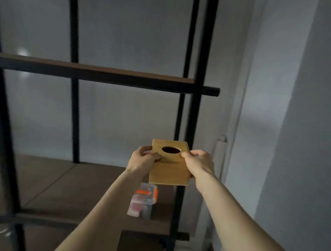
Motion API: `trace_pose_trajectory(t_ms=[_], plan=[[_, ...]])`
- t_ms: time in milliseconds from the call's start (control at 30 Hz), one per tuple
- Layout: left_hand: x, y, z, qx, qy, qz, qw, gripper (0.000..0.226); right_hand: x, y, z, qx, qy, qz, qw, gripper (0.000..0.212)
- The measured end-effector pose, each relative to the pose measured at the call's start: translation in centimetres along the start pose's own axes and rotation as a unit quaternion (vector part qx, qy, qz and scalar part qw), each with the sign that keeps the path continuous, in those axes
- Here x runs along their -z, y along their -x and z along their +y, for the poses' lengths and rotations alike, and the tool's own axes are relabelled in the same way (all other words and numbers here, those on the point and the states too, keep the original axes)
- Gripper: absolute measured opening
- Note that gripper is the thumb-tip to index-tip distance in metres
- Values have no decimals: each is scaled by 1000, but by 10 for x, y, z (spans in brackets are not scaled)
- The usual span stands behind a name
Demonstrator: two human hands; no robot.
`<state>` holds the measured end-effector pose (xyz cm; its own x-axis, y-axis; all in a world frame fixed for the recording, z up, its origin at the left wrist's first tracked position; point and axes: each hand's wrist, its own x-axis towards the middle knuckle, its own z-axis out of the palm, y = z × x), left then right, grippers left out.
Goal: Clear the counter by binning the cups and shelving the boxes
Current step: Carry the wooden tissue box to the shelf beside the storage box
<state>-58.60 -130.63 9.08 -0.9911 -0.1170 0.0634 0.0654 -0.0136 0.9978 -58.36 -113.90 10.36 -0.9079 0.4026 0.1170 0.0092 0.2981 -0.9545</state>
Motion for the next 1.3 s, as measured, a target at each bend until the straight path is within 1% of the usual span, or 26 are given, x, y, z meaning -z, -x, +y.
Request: trace_pose_trajectory(t_ms=[100,200,333,467,633,767,833,967,1133,1300], plan=[[44,-5,-2,6,-10,59,998,46,-46,2,-8,17,-6,-53,998,38],[76,-12,-5,6,-20,100,995,45,-82,0,-9,31,-12,-107,994,36],[106,-26,-21,5,-29,135,990,44,-124,-5,-7,33,-2,-134,990,34],[139,-59,-47,15,-31,151,988,41,-174,-17,-2,31,8,-157,987,31],[191,-131,-91,31,-36,133,990,43,-259,-44,16,22,33,-150,988,30],[242,-209,-127,46,-39,95,994,46,-344,-75,30,-11,40,-130,991,27],[268,-250,-143,67,-43,78,994,47,-387,-92,35,-31,43,-118,992,27],[307,-314,-176,100,-56,38,993,51,-461,-117,50,-74,55,-111,990,35],[332,-360,-221,146,-57,8,988,49,-513,-133,82,-126,64,-104,985,39],[335,-377,-270,191,-41,-16,981,50,-537,-140,122,-159,85,-124,976,41]])
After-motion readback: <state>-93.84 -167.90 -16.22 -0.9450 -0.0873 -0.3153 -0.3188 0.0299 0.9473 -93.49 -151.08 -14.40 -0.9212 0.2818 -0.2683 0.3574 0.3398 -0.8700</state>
